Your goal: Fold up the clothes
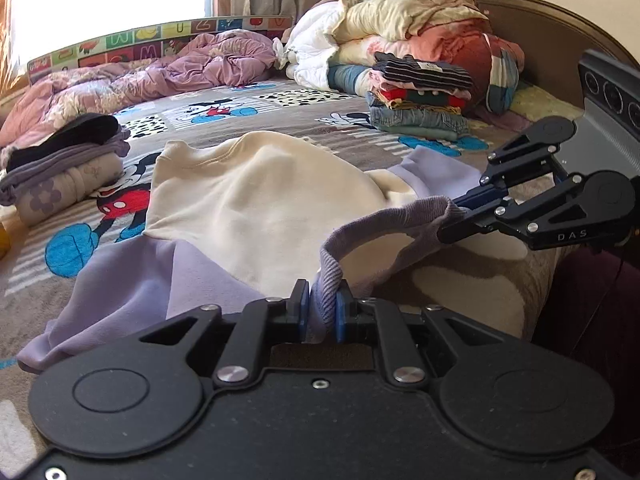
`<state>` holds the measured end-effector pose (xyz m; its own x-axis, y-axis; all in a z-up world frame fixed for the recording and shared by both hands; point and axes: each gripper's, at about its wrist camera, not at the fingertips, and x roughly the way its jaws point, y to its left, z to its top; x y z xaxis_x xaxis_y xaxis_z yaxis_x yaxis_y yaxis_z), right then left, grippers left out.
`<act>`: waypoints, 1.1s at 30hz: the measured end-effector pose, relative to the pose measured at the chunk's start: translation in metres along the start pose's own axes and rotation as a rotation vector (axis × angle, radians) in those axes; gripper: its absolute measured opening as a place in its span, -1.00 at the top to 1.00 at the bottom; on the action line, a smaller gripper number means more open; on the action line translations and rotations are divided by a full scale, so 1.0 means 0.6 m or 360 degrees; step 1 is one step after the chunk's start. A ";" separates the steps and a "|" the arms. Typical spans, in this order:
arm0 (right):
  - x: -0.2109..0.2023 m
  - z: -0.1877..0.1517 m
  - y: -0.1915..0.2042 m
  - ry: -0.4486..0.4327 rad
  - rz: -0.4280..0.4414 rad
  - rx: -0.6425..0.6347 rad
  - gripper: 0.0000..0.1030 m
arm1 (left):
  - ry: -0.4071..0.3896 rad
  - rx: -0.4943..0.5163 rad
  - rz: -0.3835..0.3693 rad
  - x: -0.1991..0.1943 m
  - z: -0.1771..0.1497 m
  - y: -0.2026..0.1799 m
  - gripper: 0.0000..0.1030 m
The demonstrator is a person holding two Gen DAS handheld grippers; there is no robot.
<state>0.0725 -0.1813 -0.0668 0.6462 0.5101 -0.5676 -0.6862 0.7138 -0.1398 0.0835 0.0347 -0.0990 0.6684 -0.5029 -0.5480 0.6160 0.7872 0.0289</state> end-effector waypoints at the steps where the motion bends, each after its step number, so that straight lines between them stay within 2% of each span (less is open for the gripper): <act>1: -0.002 -0.005 0.008 0.0001 -0.0010 -0.0023 0.75 | 0.0003 0.0046 0.0015 -0.002 -0.004 -0.008 0.80; 8: -0.004 -0.037 0.058 0.0032 -0.0075 -0.0235 0.75 | 0.0044 0.0433 0.0170 -0.001 -0.036 -0.062 0.81; 17: -0.001 -0.072 0.117 0.0091 -0.0157 -0.0549 0.75 | 0.0134 0.0885 0.0286 0.003 -0.084 -0.110 0.81; 25: 0.002 -0.098 0.154 0.0203 -0.0164 -0.0787 0.73 | 0.0211 0.1174 0.0348 0.008 -0.117 -0.123 0.81; 26: 0.002 -0.100 0.156 0.0219 -0.0162 -0.0813 0.71 | 0.0218 0.1190 0.0347 0.007 -0.119 -0.124 0.81; 33: -0.017 -0.108 0.169 0.0336 -0.0106 -0.0977 0.60 | 0.0264 0.1025 0.0239 -0.019 -0.115 -0.105 0.77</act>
<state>-0.0254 -0.1450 -0.1279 0.6575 0.3245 -0.6800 -0.7532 0.3050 -0.5828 0.0084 0.0151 -0.1523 0.7250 -0.3031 -0.6184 0.6811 0.4490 0.5784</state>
